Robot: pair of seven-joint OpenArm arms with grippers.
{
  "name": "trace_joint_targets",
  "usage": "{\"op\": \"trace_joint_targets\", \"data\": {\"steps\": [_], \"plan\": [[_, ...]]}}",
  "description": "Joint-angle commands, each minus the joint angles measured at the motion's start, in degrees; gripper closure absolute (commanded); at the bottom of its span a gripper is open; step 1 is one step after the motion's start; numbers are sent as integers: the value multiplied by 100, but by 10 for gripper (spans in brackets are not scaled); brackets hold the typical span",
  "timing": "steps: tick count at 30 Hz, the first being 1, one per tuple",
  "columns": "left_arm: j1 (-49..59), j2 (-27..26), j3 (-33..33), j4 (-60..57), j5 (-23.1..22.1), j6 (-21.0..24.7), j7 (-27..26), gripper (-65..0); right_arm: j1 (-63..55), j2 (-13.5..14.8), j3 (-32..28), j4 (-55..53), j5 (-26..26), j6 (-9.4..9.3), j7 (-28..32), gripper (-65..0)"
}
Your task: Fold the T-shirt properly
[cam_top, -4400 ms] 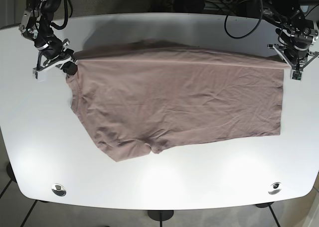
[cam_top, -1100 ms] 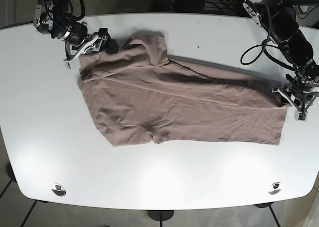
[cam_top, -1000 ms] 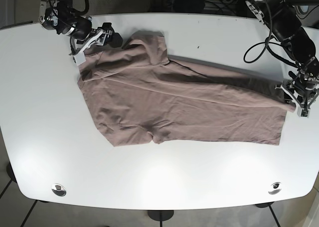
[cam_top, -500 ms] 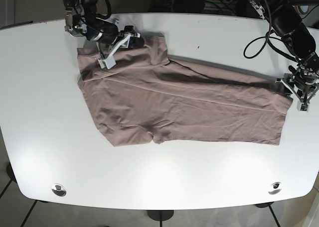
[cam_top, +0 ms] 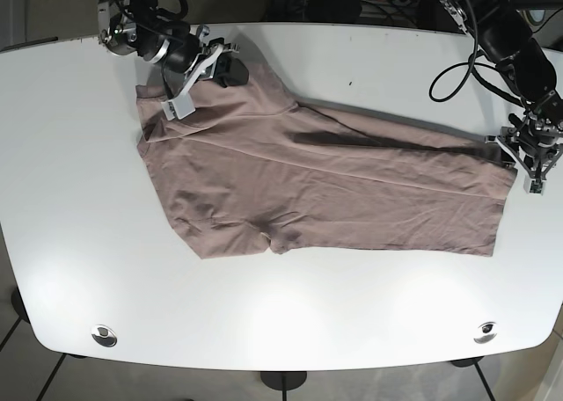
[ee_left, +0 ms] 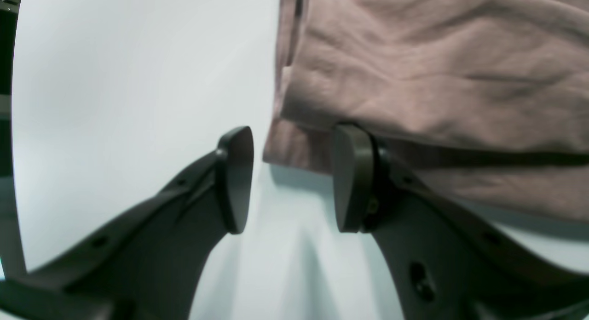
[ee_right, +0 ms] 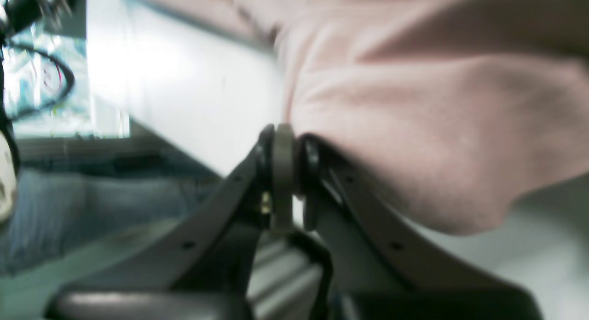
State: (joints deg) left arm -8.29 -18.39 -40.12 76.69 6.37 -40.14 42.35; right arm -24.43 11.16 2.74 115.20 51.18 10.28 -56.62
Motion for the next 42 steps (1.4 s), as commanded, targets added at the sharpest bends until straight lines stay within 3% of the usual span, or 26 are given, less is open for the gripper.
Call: {"op": "trace_joint_targets", "data": {"steps": [1,4,7,10,14,18,23,28,32,33,35,38,42], "plan": [[-98,-126,-19,81,-53,14,-107,-262,328,75,-6,107,188,13,146,-17],[-98,-126,-19,81,-53,14,-107,-262,891,119,11,-236,179,-22,22,-17],[-98,-152,-19,81,-53,14,-107,-262,1172,119,425,-667,179,-171,-171,-19],[-10,-161,-19,81,-53,14,-107,-262,1418,366,504,-1080,179,-215,-180,-30],[25,-143,-19,90,-53,14,-107,-262,1225,708,521,-1098,232,-576,-162,-231],[25,-134,-19,90,-53,14,-107,-262,574,700,1304,-649,188,-567,-109,-371],[-10,-126,-318,90,-53,14,-406,-262,434,717,1954,-869,117,-602,-101,-371],[-195,-29,-617,81,-61,14,-661,-267,548,682,1989,-1080,-823,-540,-92,-371],[-230,-2,-599,72,-53,14,-661,-312,566,436,1981,-1432,-867,-470,-92,-369],[-230,6,-599,72,-53,14,-661,-360,601,418,1981,-1590,-867,-233,-92,-349],[-230,6,-617,-16,-53,14,-661,-388,689,409,1981,-1810,-876,31,-92,-246],[-247,-38,-599,-447,-53,115,-670,-388,697,418,1981,-1942,-885,128,-92,-14],[-256,-46,-617,-710,-53,106,-679,-385,697,462,2007,-1942,-885,136,-92,-21]]}}
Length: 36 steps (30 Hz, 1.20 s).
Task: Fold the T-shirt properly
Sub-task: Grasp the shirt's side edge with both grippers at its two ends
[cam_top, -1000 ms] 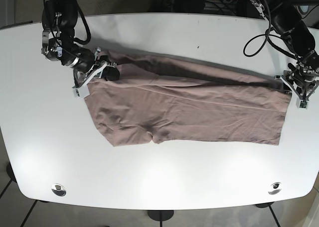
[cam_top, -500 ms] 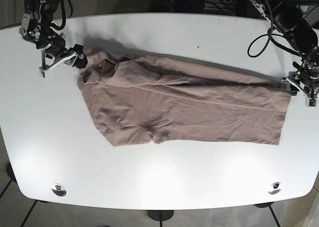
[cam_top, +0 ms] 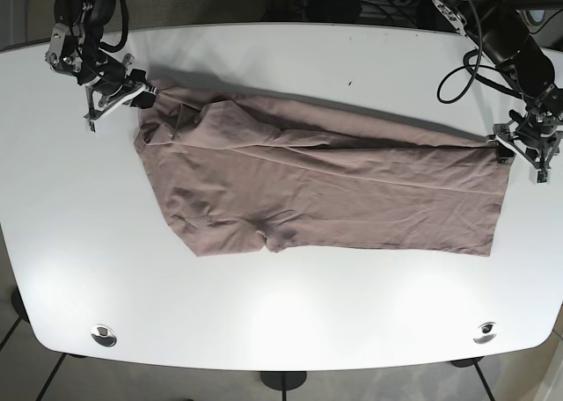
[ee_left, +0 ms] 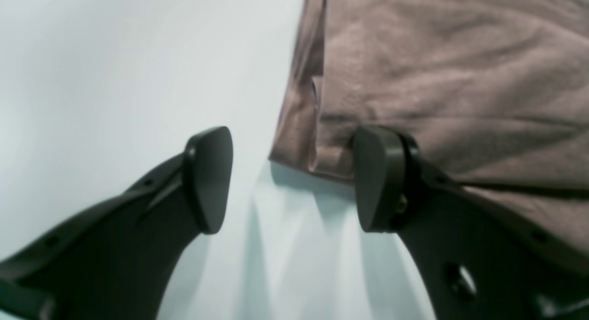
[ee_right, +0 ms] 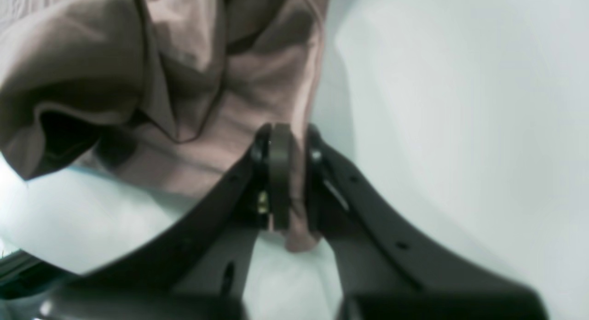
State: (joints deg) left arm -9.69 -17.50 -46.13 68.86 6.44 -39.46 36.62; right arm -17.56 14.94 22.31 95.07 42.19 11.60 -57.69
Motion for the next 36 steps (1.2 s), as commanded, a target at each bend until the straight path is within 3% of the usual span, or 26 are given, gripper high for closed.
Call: {"op": "trace_joint_targets", "data": {"steps": [1,5,7,9,10,14,17,19,28,30,32,34,36], "plan": [[-116,-127,-16,63,-68,39,-106,-385,11,93,51,71,13,5,15,-21],[-116,-101,11,46,-68,39,-106,-379,73,102,42,71,-30,14,15,-21],[-116,-92,169,46,-59,39,-106,-236,90,260,33,54,-30,181,15,-21],[-116,-127,371,46,-59,39,-106,-26,196,313,24,54,-39,260,15,-21],[-90,-127,415,46,-59,39,-106,0,240,339,24,54,-39,278,15,-21],[262,-92,-139,266,-50,-54,-71,0,310,497,16,54,-285,304,15,-21],[692,-83,-359,556,-33,-54,-62,0,257,612,16,54,-426,709,-11,-21],[1053,-83,-376,705,-50,-54,-62,0,169,638,24,54,-505,867,-29,-21],[2547,594,-1141,1848,-41,-54,-62,0,-516,656,60,98,-523,893,-29,-22],[2679,664,-1115,2103,-50,-54,-62,0,-595,647,68,291,-523,893,-2,-71],[2688,778,-1106,2376,-50,-54,-62,-24,-745,594,183,660,-523,893,15,-174],[2644,866,-1097,2683,-50,-54,-62,-172,-771,357,323,1109,-593,893,15,-311],[2389,954,-1062,2841,-59,-54,-62,-271,-736,339,315,1267,-646,893,7,-379]]}}
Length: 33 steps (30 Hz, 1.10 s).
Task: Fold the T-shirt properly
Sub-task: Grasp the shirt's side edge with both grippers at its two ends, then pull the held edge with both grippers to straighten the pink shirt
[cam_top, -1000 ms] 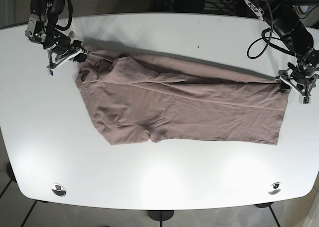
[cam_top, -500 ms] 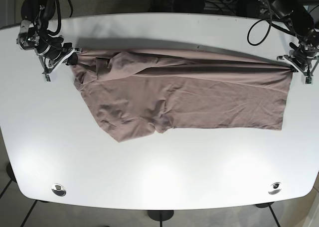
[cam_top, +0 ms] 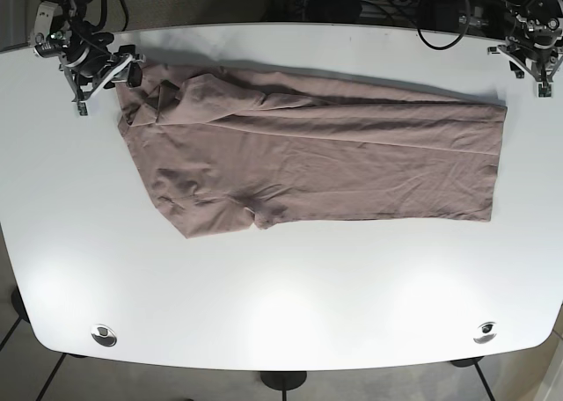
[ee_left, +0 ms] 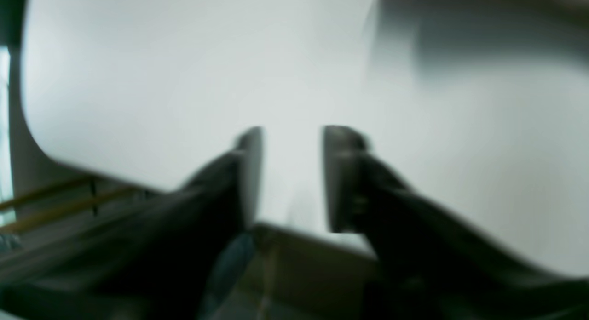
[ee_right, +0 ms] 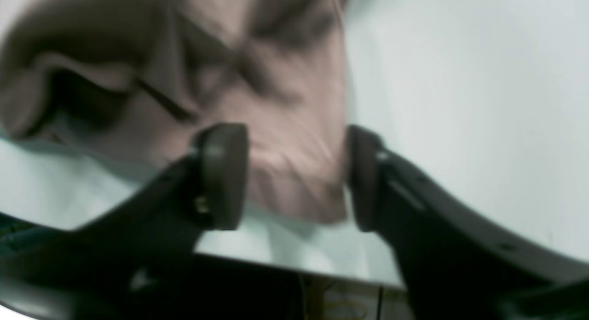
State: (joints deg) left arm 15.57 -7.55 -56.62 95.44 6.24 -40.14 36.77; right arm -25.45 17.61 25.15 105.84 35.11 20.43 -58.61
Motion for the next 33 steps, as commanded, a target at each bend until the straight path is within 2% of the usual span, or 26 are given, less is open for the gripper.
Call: {"op": "trace_joint_targets", "data": {"steps": [1,3,5,8,10,12,16,17,18,22,23,25,26,27,28,31,33], "plan": [[-234,-32,-4,210,-39,14,-77,-304,62,55,30,216,54,10,98,-390],[-568,-67,-4,140,-39,14,-69,-346,62,55,22,216,97,10,90,-392],[-788,-76,75,-27,-39,14,37,-350,97,55,22,207,97,10,90,-392],[-964,-392,568,-423,-48,14,406,-346,106,55,13,207,97,10,90,-392],[-973,-427,822,-572,-242,14,389,-346,106,46,13,207,97,10,90,-392],[-955,-471,1016,-652,-655,14,415,-346,114,46,13,207,97,10,90,-392],[-964,-717,1192,-1390,-708,14,424,-342,123,46,22,225,106,19,90,-382],[-964,-770,1192,-1513,-708,14,406,-319,123,46,22,216,106,19,90,-355],[-964,-911,1192,-1698,-725,14,406,-249,132,46,22,216,106,19,90,-292],[-929,-1043,1165,-1953,-743,14,406,-25,150,46,22,198,106,19,90,-116],[-911,-1043,1130,-1953,-725,14,424,0,150,46,22,198,106,19,90,-78],[-665,-1016,928,-1926,-734,14,415,0,150,46,13,198,106,72,90,-33],[-560,-1007,849,-1830,-743,14,415,0,132,46,13,207,106,212,90,-40],[-384,-972,796,-1566,-751,14,415,0,106,46,13,233,106,476,63,-78],[-252,-867,779,-1416,-751,14,415,0,97,46,13,233,106,590,54,-130],[-14,-717,770,-1082,-751,14,415,0,18,46,13,198,62,652,54,-335],[73,-709,770,-1021,-760,14,415,0,18,37,13,119,71,652,63,-430]]}}
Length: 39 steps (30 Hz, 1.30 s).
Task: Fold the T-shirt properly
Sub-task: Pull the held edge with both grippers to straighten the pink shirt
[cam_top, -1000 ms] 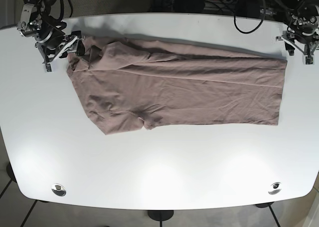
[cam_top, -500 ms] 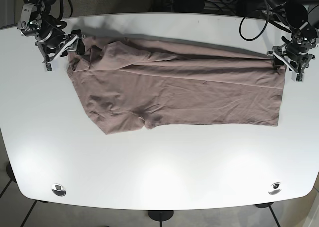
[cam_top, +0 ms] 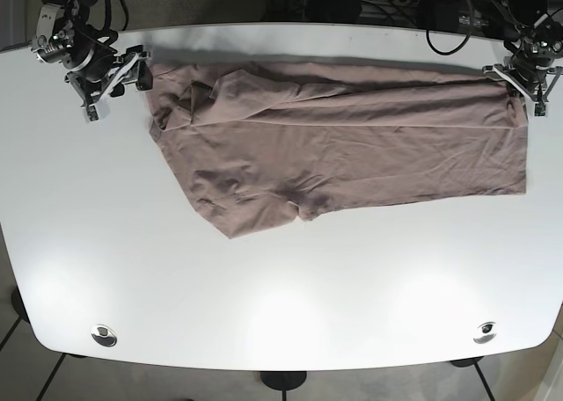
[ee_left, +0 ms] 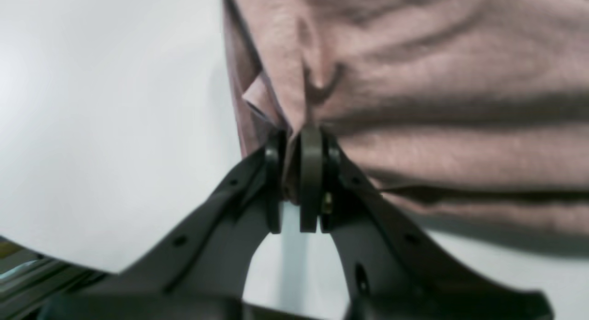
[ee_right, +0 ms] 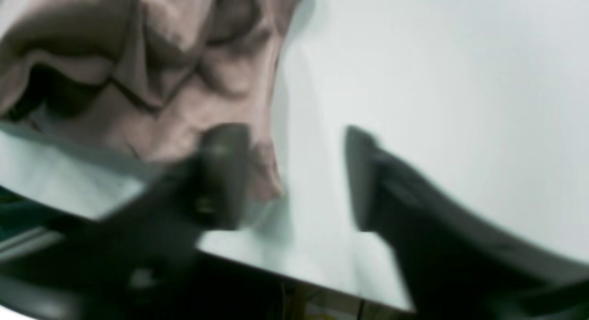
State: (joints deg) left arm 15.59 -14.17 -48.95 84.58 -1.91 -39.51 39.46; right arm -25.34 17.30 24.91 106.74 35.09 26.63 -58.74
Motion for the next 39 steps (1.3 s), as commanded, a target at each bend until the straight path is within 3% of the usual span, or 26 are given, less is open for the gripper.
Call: {"op": "trace_joint_targets", "data": {"steps": [1,4,6,12,14,17,20,27,29,31,33,39], "plan": [[80,-46,3,83,55,-49,146,0,7,68,37,-50,108,58,76,-441],[80,-46,-6,101,55,-49,146,0,42,-46,28,-155,108,66,76,-392],[80,-46,-15,101,55,-49,146,0,51,-161,-104,-243,100,66,76,-314],[71,-46,-15,101,46,-49,146,0,244,-161,-271,-709,144,66,111,-21],[62,-46,-15,109,46,-49,146,0,235,-152,-236,-691,144,102,111,-21],[80,130,-314,514,-165,-49,269,0,86,-143,125,-375,100,453,85,-19],[98,235,-543,997,-94,-49,964,0,-143,-11,248,-261,108,453,76,-19],[555,235,-613,1024,-130,-49,1008,0,-459,85,248,-261,144,453,85,-32],[546,235,-586,1015,-130,-49,1008,-22,-459,59,248,-111,144,453,85,-108],[537,235,-569,1024,-138,-49,1008,-92,-503,6,248,311,144,444,94,-258],[493,235,-569,1024,-138,-49,1008,-96,-556,-117,248,689,152,453,103,-342],[379,235,-569,1015,-112,-49,1016,-96,-609,-99,-192,882,1392,453,-337,-361]]}}
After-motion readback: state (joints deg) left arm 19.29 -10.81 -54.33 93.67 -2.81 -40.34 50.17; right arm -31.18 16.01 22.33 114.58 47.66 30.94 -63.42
